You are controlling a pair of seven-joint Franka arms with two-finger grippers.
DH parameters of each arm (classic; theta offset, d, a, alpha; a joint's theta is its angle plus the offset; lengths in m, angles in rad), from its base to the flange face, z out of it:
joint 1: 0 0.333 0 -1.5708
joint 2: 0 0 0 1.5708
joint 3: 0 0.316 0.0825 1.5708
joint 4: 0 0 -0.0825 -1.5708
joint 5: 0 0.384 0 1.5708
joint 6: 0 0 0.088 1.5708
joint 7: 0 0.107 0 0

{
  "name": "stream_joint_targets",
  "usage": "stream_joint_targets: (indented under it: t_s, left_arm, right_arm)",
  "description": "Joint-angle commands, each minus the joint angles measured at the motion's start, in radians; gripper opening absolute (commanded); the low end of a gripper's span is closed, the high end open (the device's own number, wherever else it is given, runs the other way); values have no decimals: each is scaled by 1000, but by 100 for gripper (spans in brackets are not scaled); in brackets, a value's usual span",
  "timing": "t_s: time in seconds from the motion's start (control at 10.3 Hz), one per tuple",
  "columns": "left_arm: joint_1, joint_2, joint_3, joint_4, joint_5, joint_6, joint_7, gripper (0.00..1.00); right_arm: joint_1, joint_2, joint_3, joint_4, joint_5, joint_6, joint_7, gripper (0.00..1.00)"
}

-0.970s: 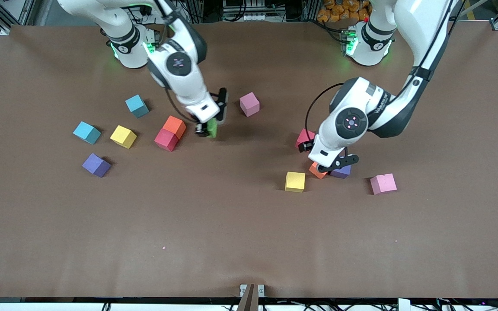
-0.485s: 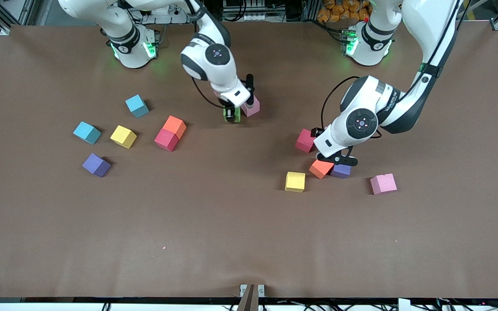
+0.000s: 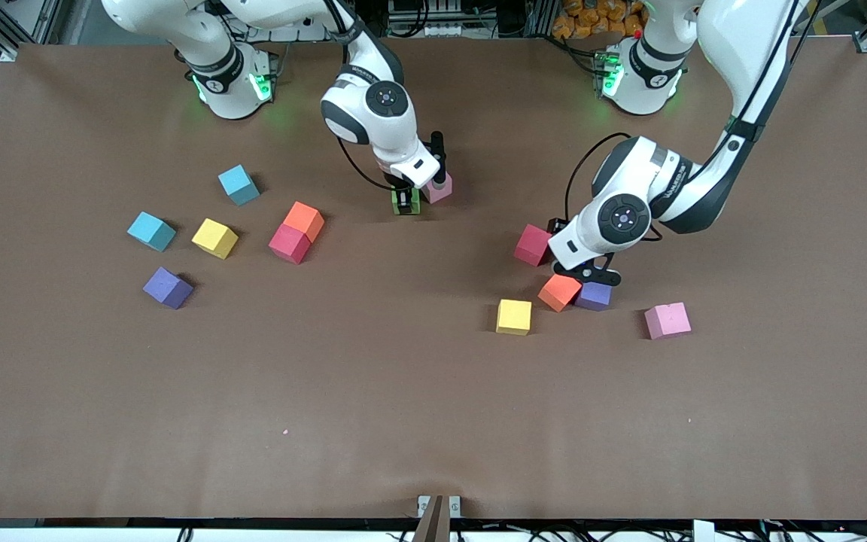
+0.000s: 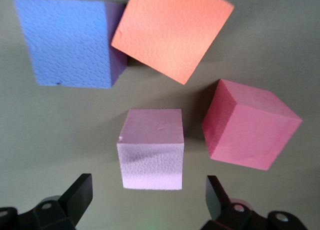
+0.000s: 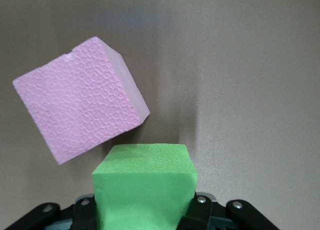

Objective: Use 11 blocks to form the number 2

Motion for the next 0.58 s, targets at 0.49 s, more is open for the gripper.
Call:
stream_joint_targets:
  t_s: [0.49]
  left_arm:
    - [14, 51, -10, -38, 74, 29, 12, 100]
  right_arm:
    - [78, 12, -16, 8, -24, 5, 18, 42]
